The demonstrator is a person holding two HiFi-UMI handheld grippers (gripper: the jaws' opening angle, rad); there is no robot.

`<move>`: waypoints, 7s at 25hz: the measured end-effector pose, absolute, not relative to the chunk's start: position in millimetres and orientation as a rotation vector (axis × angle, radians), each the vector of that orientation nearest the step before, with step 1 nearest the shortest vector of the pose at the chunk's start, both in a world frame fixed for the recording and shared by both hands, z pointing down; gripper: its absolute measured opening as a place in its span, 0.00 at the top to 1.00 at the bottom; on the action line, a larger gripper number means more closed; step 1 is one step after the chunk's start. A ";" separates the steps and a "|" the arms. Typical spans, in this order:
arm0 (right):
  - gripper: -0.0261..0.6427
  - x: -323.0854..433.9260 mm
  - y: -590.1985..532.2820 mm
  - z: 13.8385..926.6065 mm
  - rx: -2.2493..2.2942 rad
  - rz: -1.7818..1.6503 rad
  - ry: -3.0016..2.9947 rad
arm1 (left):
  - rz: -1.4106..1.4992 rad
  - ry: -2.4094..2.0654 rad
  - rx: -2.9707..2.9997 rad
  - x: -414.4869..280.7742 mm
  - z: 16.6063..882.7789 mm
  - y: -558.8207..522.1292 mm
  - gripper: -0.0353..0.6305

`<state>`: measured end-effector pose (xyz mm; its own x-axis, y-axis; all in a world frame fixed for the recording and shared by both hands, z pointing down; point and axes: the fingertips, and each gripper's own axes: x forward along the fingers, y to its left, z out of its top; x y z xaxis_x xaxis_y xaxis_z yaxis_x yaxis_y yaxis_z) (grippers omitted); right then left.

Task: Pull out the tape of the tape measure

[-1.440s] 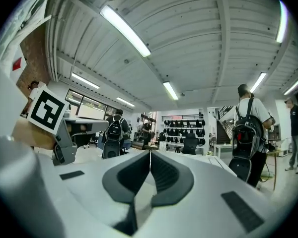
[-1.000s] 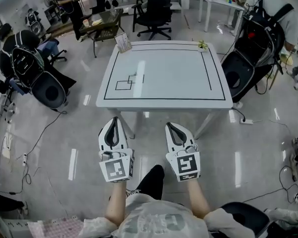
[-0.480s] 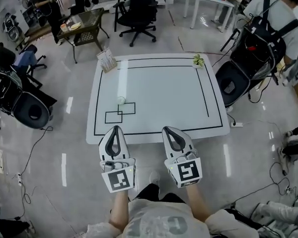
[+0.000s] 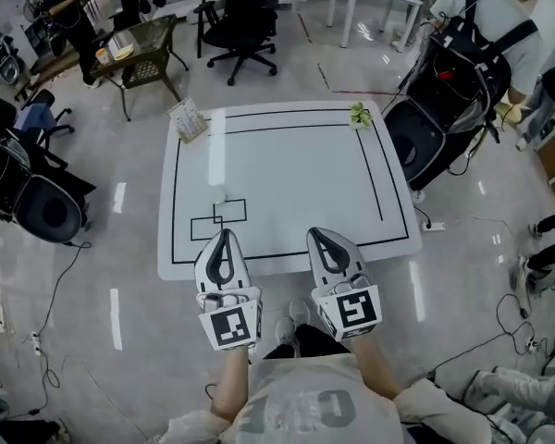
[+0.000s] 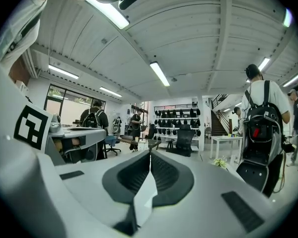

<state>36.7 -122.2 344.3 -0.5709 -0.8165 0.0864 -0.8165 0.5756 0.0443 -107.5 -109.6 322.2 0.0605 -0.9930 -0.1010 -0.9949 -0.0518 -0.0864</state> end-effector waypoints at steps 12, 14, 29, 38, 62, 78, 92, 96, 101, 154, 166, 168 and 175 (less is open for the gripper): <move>0.92 42.0 -160.7 352.9 1.271 0.047 -2.759 | -0.043 2.156 -2.125 -100.4 327.9 -147.9 0.91; 0.92 45.3 -166.8 356.5 1.258 0.066 -2.764 | -0.050 2.175 -2.117 -97.3 327.1 -148.8 0.91; 0.92 39.9 -222.9 333.9 1.386 -0.028 -2.779 | 0.002 2.100 -2.093 -114.9 304.2 -200.4 0.91; 0.92 20.5 -235.4 338.3 1.405 0.023 -2.758 | -0.015 2.050 -2.138 -133.7 300.7 -219.1 0.90; 0.92 -51.9 -253.3 381.6 1.305 0.143 -2.673 | -0.570 1.808 -2.643 -205.2 473.2 -271.4 0.47; 0.92 -41.9 -260.1 402.8 1.417 0.183 -2.522 | -0.959 1.641 -2.858 -208.9 576.7 -299.8 0.47; 0.92 -45.0 -254.7 405.7 1.419 0.187 -2.486 | -1.176 1.512 -2.852 -203.7 589.8 -297.1 0.57; 0.92 -39.8 -250.1 404.2 1.429 0.185 -2.484 | -1.177 1.508 -2.847 -201.8 589.1 -295.3 0.57; 0.92 -39.6 -248.7 406.2 1.434 0.191 -2.482 | -1.191 1.459 -2.861 -201.7 590.8 -295.3 0.60; 0.92 -28.6 -260.0 341.2 1.378 -0.043 -2.737 | -0.416 1.671 -2.424 -136.0 308.1 -271.2 0.60; 0.77 -62.8 -231.1 314.9 0.907 -0.521 -2.727 | -0.508 1.439 -2.499 -109.2 310.6 -245.5 0.60; 0.77 -65.4 -227.0 315.9 0.858 -0.598 -2.665 | -0.522 1.393 -2.525 -105.4 311.6 -240.4 0.60; 0.81 -78.7 -219.8 317.8 0.788 -0.770 -2.597 | -0.571 1.277 -2.608 -99.6 317.2 -228.5 0.60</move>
<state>-78.7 -219.8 317.8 -0.7971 -0.5871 0.1414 -0.4152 0.7028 0.5777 -99.6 -228.5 317.2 0.5566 -0.7894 0.2590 -0.7195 -0.6139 -0.3247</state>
